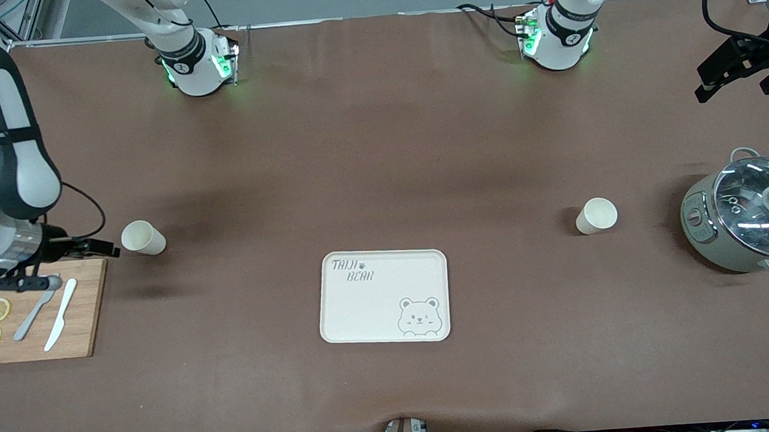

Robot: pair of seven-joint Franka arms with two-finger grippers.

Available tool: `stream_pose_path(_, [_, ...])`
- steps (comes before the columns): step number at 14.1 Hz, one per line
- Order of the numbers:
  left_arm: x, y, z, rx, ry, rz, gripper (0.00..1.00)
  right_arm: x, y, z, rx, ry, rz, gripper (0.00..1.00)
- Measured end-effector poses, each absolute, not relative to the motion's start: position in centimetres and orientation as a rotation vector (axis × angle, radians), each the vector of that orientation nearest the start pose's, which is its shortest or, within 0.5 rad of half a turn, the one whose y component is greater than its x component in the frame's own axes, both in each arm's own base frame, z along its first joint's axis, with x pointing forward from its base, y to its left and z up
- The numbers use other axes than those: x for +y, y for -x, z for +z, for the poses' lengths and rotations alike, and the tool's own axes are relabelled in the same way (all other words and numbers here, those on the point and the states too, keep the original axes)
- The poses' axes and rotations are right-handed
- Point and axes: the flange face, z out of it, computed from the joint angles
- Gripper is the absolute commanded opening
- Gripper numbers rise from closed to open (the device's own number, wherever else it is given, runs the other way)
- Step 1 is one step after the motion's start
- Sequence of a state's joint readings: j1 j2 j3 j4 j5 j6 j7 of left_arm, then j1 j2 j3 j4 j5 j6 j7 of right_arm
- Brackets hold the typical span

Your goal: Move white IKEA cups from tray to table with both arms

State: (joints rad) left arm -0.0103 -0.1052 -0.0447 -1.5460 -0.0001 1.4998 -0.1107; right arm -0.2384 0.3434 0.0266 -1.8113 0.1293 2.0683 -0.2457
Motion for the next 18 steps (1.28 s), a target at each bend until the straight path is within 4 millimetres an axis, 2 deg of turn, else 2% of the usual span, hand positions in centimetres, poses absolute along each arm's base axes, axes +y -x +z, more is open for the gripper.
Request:
stream_pose_path(2, [-2.9, -51.3, 68.6, -0.089, 3.139, -0.094, 1.0, -8.9, -64.4, 40.3, -0.057, 3.005, 0.036, 1.0])
stream_pose_path(3, [-2.9, -51.3, 68.6, -0.089, 3.14, -0.103, 1.0, -7.6, -65.4, 42.3, -0.091, 3.006, 0.008, 1.0])
stream_pose_path(6, [-2.8, -51.6, 68.5, -0.092, 3.14, -0.118, 1.0, -6.5, -67.0, 45.9, -0.131, 3.012, -0.085, 1.0])
stream_pose_path(9, [-2.7, -51.7, 68.2, -0.096, 3.14, -0.112, 1.0, -5.6, -67.6, 49.0, -0.162, 3.012, -0.136, 1.0])
stream_pose_path(13, [-2.6, -51.9, 67.9, -0.097, 3.14, -0.103, 1.0, -5.2, -65.6, 54.1, -0.183, 3.013, -0.128, 1.0])
stream_pose_path(16, [-2.5, -51.8, 67.8, -0.102, 3.139, -0.091, 1.0, -5.2, -62.6, 58.5, -0.2, 3.055, -0.093, 1.0])
stream_pose_path(18, [-2.3, -51.6, 67.6, -0.106, 3.139, -0.064, 1.0, -5.0, -60.5, 61.1, -0.15, 3.071, -0.081, 1.0])
